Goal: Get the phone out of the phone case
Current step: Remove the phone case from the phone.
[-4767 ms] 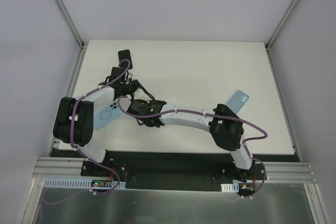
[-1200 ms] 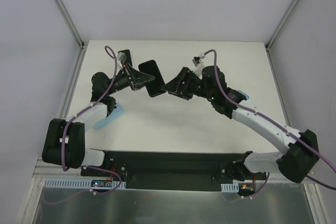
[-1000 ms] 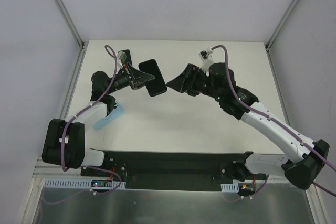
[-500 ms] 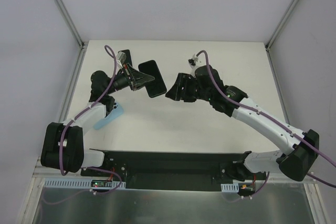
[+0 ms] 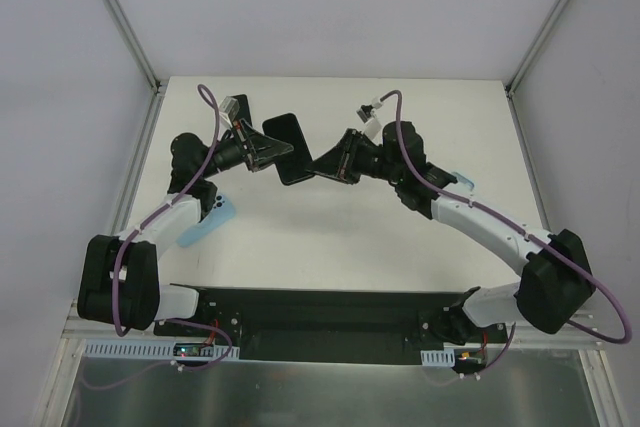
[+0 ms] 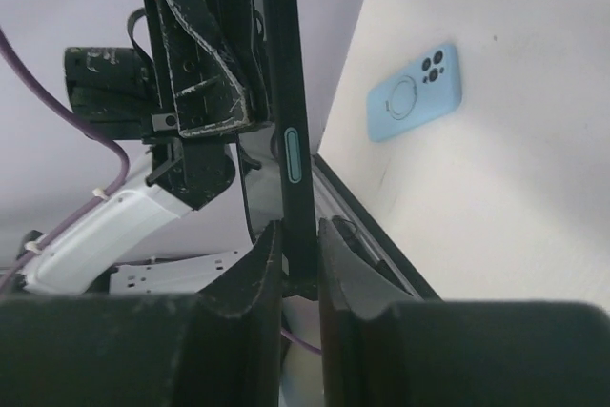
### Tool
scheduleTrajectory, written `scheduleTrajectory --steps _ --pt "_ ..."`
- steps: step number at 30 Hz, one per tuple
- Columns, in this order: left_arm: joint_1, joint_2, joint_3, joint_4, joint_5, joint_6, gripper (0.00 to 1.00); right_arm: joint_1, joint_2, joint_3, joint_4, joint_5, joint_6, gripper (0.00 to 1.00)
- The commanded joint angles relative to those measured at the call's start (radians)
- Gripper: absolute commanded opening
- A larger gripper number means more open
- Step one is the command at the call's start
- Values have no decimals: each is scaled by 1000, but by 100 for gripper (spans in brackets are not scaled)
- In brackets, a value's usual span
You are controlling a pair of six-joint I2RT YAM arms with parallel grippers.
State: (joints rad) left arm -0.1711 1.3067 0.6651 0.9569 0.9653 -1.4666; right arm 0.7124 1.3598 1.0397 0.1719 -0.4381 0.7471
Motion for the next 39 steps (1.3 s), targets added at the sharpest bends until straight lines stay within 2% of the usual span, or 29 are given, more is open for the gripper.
scheduleTrajectory --steps 1,2,3,8,9,10,12,13,15,18,25,33,39 --pt "-11 -14 54 140 12 -57 0 -11 47 -38 329 -119 202 10" --pt "-10 -12 54 135 10 -57 0 -11 64 -44 398 -134 225 3" --pt "-10 -11 53 129 7 -55 0 -11 71 -58 438 -140 256 1" --pt "-4 38 50 132 -7 -50 0 -10 116 -112 759 -152 449 1" --pt "-4 54 51 161 -5 -60 0 -10 125 -118 823 -151 475 1" --pt "-4 86 51 184 -2 -73 0 -8 136 -130 968 -146 507 1" --pt "-4 124 48 239 -2 -135 0 -5 180 -132 1122 -131 589 1" --pt "-4 155 44 296 -4 -159 0 -5 199 -116 1255 -125 613 1" --pt "-4 183 41 350 -8 -222 0 -1 248 -84 1360 -145 644 1" --pt "-4 206 34 390 -8 -261 0 27 237 -24 1358 -224 548 1" --pt "-7 175 27 381 10 -351 0 52 231 88 1359 -401 456 1" --pt "-13 49 16 186 9 -351 0 56 243 129 1359 -513 416 1" --pt "-40 -20 -21 184 -37 -451 0 61 249 135 1359 -579 403 1"
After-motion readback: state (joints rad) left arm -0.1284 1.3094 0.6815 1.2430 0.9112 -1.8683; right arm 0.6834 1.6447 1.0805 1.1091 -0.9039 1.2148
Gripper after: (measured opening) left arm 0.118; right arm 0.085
